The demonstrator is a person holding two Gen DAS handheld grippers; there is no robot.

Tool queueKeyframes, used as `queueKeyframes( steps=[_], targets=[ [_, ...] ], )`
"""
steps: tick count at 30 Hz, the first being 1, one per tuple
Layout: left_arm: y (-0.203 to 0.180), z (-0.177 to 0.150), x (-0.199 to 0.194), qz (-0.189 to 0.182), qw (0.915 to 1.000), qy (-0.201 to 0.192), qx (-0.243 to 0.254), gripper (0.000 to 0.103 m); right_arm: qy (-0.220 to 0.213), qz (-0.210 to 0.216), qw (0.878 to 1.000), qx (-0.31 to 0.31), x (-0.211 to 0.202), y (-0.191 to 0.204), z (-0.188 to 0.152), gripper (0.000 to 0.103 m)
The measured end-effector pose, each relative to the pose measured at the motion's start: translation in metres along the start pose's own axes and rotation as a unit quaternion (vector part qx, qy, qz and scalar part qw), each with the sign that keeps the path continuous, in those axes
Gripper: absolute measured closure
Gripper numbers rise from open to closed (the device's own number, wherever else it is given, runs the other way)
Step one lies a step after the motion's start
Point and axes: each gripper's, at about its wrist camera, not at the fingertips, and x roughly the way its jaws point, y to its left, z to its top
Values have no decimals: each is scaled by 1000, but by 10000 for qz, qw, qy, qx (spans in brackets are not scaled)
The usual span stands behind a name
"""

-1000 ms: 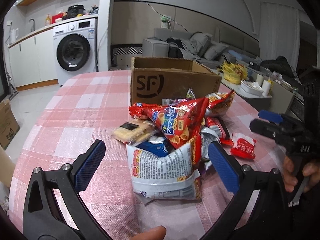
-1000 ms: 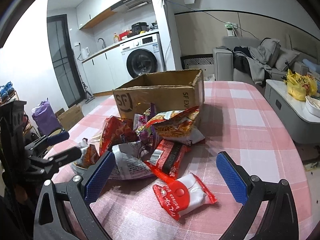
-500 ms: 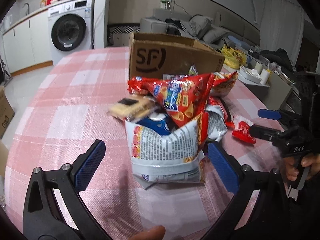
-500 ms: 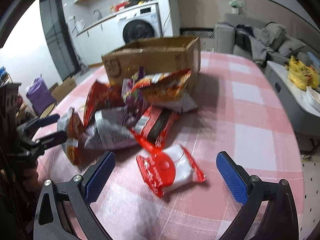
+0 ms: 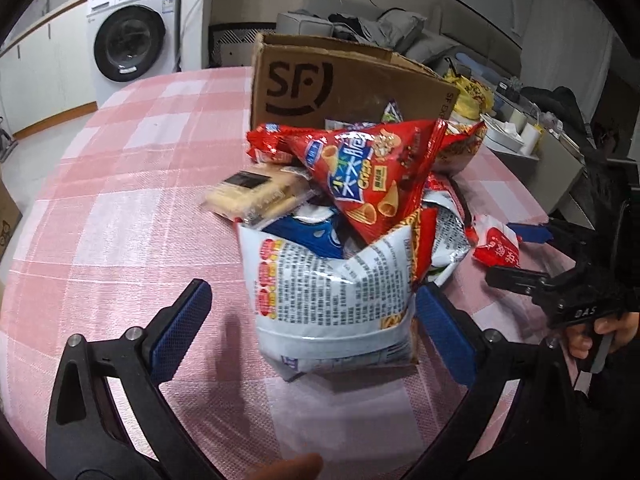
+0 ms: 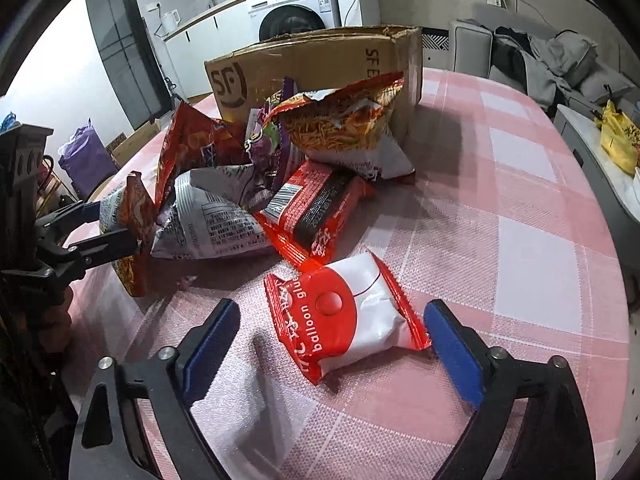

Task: Organize snacks
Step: 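Grasp the red-and-white balloon bag with the right gripper while the left grasps the white chip bag, then carry both bags over the box and open both grippers to drop them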

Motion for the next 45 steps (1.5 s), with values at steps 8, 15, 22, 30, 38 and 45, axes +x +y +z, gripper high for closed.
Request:
queueKeyframes(
  steps=[8,15,22,30,38,45],
  targets=[
    [3,-1,14,-529,9983,194,-155,43,-20,35,10000,-18,-2,-5,3,33],
    [-1,-2,8,-569,9984,-12,-53,46,-183,103,9998,28,-11,-4,-1,51],
    [0,-2,-25,-564,9976,-395,-9,46,-656,262,9973,177,-39,-2,-3,51],
    [-4,14,-56,-531,9953,-811,36,46,-1292,377,9908,107,-77,14,15,51],
    [-11,43,-77,-462,9920,-1170,145,46,-1499,141,9884,183,-87,20,38,51],
    [-22,77,-77,-352,9900,-1331,310,46,-1588,-6,9867,343,-91,17,63,51]
  ],
)
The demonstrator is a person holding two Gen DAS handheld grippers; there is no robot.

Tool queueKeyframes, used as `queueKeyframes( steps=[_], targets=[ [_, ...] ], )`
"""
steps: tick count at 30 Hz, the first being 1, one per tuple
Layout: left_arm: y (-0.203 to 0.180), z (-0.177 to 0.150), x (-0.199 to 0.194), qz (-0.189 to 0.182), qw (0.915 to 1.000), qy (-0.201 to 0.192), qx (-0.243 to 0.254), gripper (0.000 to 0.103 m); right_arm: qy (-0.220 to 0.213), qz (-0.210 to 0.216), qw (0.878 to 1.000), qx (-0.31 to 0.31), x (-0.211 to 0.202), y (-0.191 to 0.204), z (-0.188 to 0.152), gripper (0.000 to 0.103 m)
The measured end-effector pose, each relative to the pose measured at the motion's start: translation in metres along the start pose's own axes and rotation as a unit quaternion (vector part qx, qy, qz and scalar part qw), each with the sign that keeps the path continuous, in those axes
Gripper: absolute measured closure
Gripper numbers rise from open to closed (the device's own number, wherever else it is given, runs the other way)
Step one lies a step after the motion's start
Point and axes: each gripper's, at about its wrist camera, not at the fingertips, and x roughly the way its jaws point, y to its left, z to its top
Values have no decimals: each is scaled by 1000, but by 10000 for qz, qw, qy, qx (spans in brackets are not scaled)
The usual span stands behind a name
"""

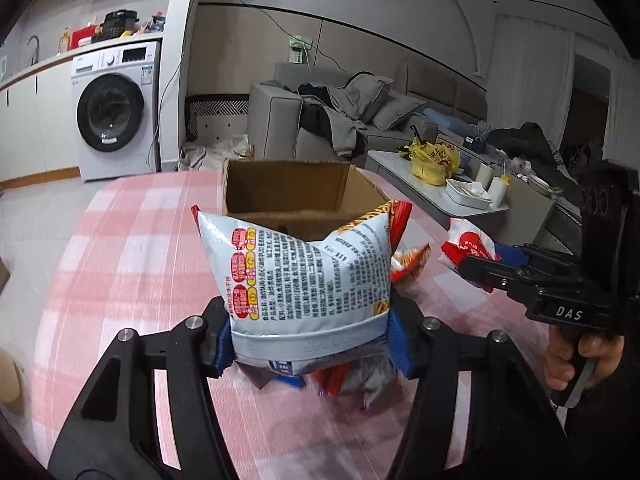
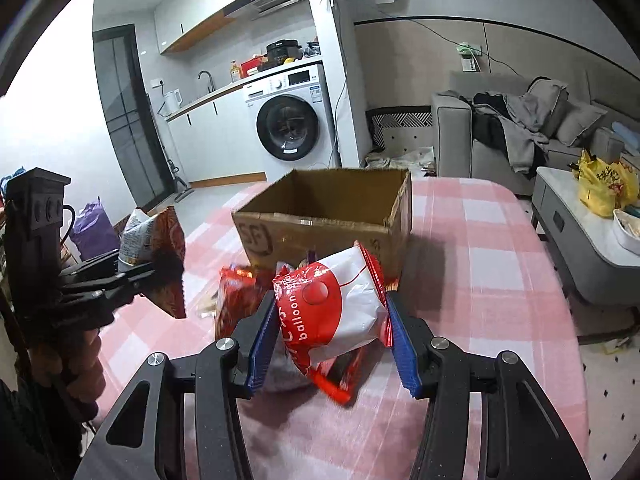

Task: Organize snacks
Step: 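Carry both bags over the box and open both grippers to drop them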

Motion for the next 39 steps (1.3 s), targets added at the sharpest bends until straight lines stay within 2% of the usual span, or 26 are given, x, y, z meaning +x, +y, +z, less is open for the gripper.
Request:
queueKeyframes(
  steps=[10,20,32,39],
  targets=[
    [-1,43,34,134,9998,-32,155,46,-119,-13,9999,14,17,1,39,51],
    [16,75,83,105,9998,63,145,46,-125,6,9998,150,48,-5,72,51],
    [28,73,137,231,9993,272,116,46,-25,158,9989,450,91,-17,85,51],
    [34,76,152,345,9993,131,85,46,56,172,9988,450,112,-20,83,51]
  ],
)
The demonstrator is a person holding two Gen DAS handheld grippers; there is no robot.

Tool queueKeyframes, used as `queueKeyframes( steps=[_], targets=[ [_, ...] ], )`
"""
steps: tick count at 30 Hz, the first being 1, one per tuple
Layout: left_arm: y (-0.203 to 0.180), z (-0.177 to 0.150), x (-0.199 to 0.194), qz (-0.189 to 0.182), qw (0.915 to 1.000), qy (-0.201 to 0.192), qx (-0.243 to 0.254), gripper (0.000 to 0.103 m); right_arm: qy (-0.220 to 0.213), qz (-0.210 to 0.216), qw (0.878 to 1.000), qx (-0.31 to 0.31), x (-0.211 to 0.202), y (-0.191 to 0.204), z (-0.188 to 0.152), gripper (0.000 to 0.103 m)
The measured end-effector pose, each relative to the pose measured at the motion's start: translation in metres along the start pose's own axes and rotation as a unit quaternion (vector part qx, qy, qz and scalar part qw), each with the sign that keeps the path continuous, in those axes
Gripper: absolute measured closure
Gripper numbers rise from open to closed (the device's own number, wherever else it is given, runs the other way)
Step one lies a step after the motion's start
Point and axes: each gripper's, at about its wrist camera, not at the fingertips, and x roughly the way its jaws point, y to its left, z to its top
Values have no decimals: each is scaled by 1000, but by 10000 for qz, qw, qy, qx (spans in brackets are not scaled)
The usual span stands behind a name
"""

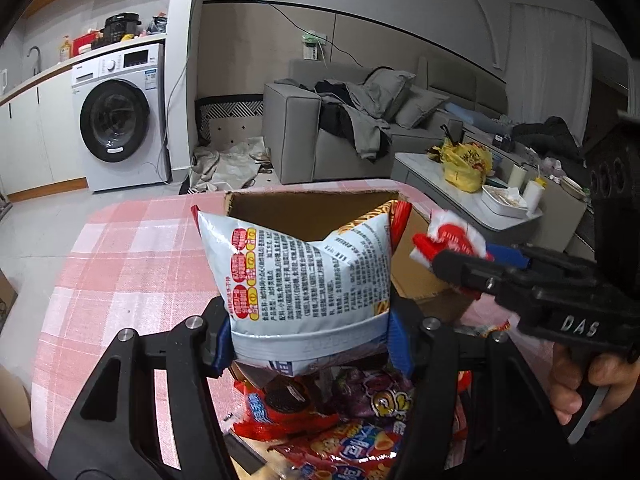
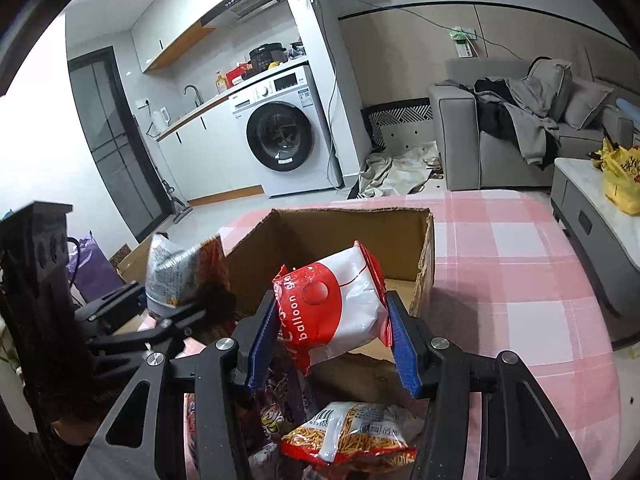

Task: Organize snacks
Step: 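Carry both bags over the box and open both grippers to drop them, then withdraw both tools from the box back toward the snack pile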

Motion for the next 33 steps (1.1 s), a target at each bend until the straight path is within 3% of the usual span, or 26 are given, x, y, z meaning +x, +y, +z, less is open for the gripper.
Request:
queueKeyframes(
  steps=[11,17,23,26,33],
  targets=[
    [8,14,29,-189,9995,-150,-188,46,130,12,9999,46,18,-9,1,46],
    [8,22,36,-77,9996,-209,-161,46,273,35,9996,-82,23,-6,-4,42],
    [2,20,58,124,9999,95,23,43,294,65,9992,-248,21,-2,-9,36],
    [-3,14,72,138,9987,466,144,40,266,79,9990,-340,20,-1,-10,32],
    [-3,1,67,-10,9989,457,70,33,255,397,9985,-292,21,-16,-7,31]
  ],
)
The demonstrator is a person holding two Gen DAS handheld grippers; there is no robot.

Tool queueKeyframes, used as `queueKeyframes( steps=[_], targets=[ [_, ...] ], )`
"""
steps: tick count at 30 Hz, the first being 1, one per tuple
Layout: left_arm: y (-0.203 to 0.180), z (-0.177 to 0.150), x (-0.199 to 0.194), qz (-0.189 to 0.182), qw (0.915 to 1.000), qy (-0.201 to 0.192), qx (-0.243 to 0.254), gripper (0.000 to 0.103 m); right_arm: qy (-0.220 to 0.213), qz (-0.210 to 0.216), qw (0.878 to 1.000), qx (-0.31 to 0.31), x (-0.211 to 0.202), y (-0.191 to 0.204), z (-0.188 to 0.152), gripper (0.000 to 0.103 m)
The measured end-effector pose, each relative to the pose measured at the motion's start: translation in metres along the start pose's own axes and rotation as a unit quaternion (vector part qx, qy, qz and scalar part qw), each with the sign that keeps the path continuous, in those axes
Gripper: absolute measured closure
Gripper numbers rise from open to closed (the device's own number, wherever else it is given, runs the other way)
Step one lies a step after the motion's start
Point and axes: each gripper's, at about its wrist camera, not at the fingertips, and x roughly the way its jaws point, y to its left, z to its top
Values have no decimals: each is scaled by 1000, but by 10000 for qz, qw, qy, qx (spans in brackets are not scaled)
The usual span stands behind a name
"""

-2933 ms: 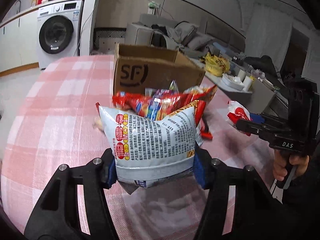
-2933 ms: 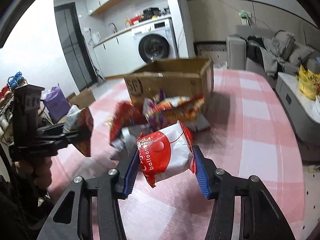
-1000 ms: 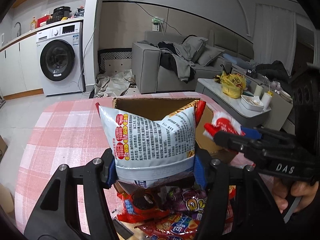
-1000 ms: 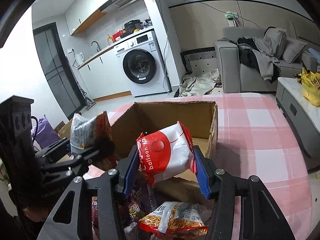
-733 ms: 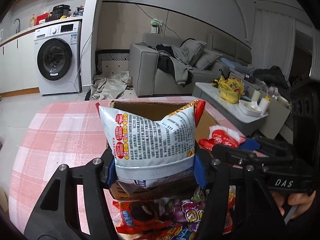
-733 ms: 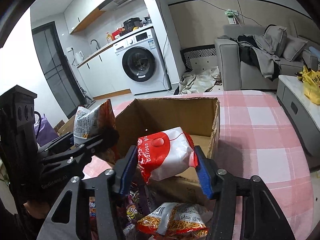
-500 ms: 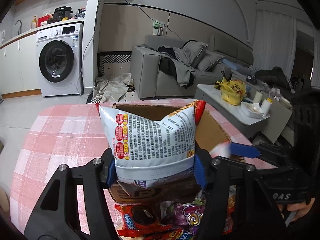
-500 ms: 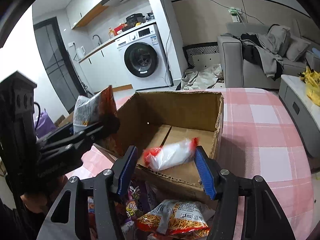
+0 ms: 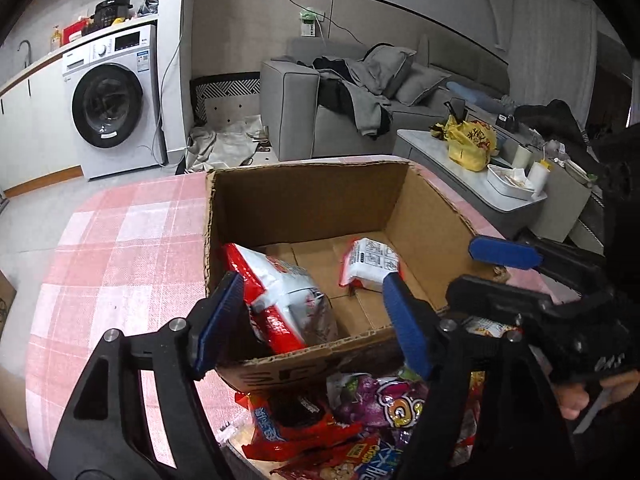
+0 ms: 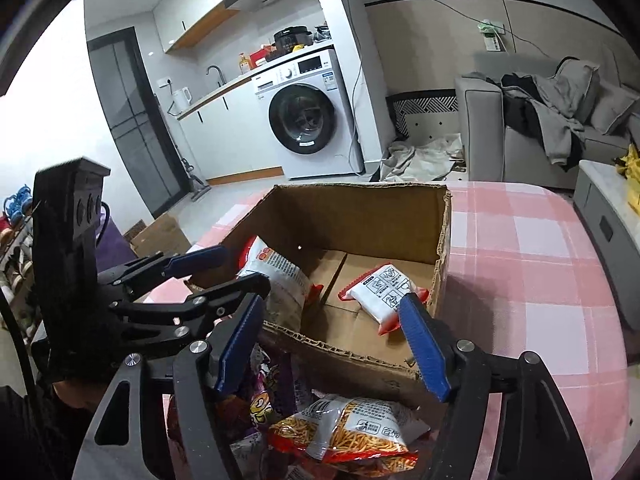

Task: Organize snacks
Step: 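Withdraw both tools from the box back toward the snack pile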

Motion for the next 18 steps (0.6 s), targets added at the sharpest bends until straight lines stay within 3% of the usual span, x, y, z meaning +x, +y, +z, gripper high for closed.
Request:
queueKeyframes(
  steps=[10,14,17,18],
  targets=[
    [-8,-6,-14,52,10000,59,35,28,-53,-146,9998,-80,3,-4,6,29],
    [-6,-10,-34,85,9999,-86,37,20,-307,-243,9990,-198,-8,4,6,7],
    [-2,-13,-56,237,9995,-217,21,13,-474,-361,9980,-216,-22,9,4,0],
    [-2,-15,-62,267,9993,-245,8,6,-487,-384,9979,-187,-26,10,3,0]
  ],
)
